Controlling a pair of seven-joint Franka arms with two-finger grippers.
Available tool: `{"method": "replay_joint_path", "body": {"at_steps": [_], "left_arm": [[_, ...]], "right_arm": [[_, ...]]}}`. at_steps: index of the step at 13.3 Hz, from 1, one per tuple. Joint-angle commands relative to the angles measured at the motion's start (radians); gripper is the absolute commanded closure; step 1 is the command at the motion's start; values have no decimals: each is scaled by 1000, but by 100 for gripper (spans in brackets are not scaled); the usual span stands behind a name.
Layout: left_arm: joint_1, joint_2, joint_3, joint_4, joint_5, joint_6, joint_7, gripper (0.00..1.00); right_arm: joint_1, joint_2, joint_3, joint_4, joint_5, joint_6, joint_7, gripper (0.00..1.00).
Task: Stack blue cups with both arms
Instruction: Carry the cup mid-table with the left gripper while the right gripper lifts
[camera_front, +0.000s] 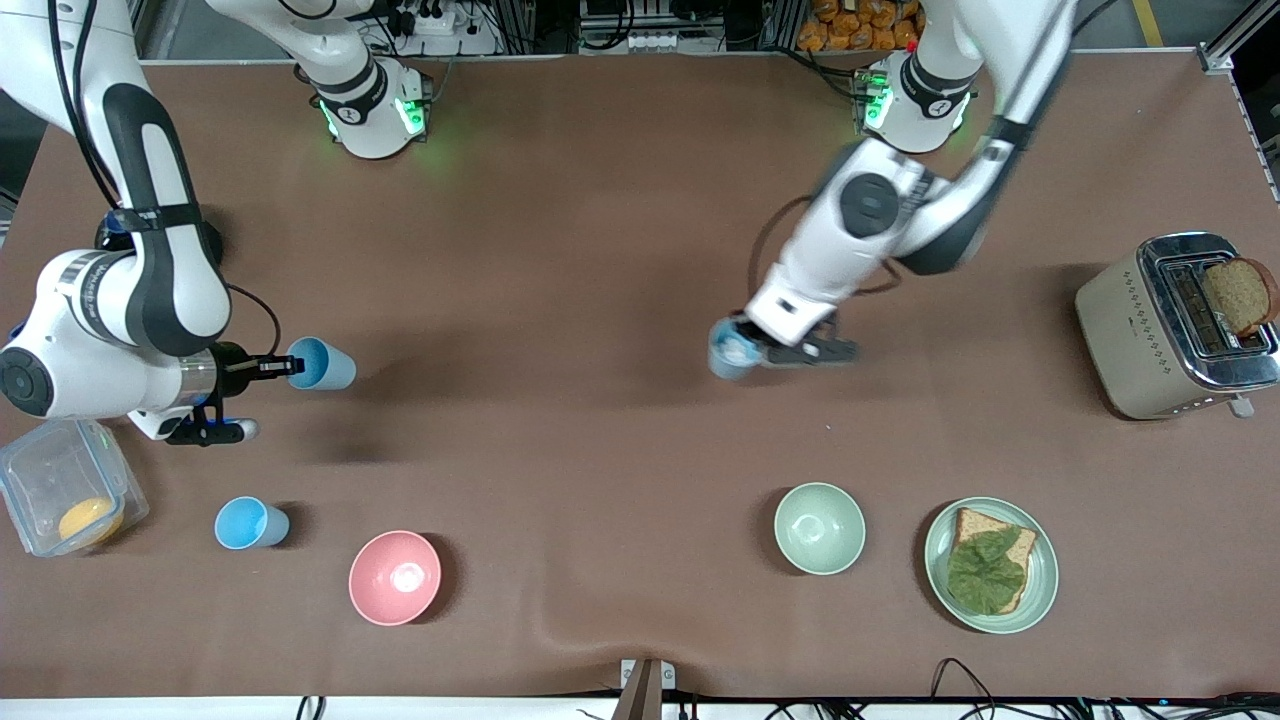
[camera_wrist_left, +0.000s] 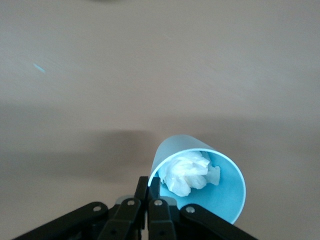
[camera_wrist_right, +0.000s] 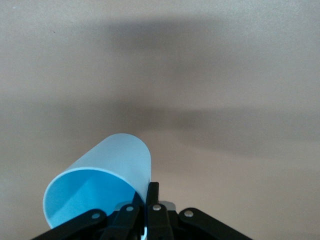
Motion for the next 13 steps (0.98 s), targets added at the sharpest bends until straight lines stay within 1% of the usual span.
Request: {"method": "replay_joint_path", "body": {"at_steps": [1, 2, 4, 6, 8, 10, 11, 12, 13], "left_arm": [[-88, 78, 12, 99, 10, -18, -116, 100], [-132, 101, 15, 117, 28, -18, -161, 100], [-210, 160, 23, 171, 112, -18, -291, 100], [-264, 225, 23, 238, 203, -18, -433, 100], [-289, 260, 23, 268, 234, -18, -485, 100], [-306, 288, 28, 284, 235, -18, -489, 100], [-323, 300, 37, 295, 235, -18, -515, 86], [-330, 300, 51, 297, 235, -18, -550, 32], [-333, 300, 52, 297, 235, -18, -581, 0]], "right_arm": [[0, -24, 1, -16, 20, -10, 13, 100], [2, -25, 2, -16, 20, -11, 15, 100], [20, -33, 2, -16, 20, -19, 51, 100], [92, -54, 1, -22, 17, -20, 177, 100], [124, -62, 1, -22, 17, -20, 254, 100], [134, -65, 2, -23, 17, -20, 275, 100], [144, -66, 2, -28, 18, -20, 301, 100], [167, -70, 2, -33, 18, -17, 344, 100], [190, -71, 2, -36, 18, -13, 398, 100]]}}
